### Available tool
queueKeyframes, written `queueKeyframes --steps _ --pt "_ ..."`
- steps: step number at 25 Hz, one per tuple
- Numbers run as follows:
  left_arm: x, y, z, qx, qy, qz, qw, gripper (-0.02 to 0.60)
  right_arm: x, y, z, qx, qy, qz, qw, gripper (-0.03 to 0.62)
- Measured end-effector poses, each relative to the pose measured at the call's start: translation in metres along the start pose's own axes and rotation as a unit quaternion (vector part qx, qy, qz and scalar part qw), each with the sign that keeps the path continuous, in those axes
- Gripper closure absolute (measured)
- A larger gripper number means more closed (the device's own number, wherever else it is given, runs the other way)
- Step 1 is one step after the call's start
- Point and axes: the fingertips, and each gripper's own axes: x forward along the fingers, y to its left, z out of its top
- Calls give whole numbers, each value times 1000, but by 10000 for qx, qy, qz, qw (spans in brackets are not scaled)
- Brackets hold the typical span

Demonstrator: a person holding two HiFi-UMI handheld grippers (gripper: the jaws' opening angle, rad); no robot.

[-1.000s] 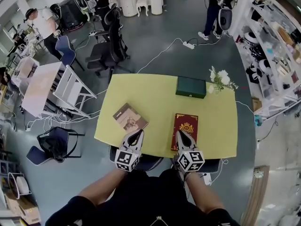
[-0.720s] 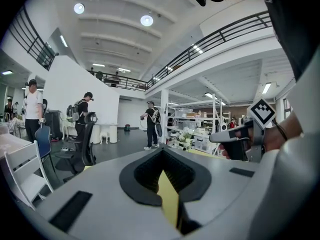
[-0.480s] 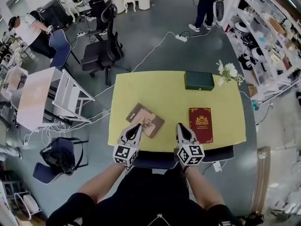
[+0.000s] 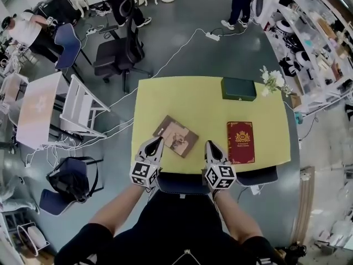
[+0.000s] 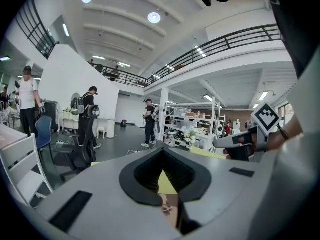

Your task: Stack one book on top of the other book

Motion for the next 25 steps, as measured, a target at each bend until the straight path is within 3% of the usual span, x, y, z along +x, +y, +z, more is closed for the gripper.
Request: queueKeyframes --steps 8,14,19,25 --pt "28 23 -38 -55 479 -53 9988 571 34 -25 -44 574 472 -284 9968 574" --pt "58 45 -81 112 1020 -95 9947 566 58 -41 -89 860 876 -444 9914 573" --pt "81 63 -119 153 1447 -247 9891 486 80 -50 -130 864 1185 -522 9878 572" --pt "103 82 -156 213 1879 -335 9814 439 102 -52 -169 992 1435 -432 9837 557"
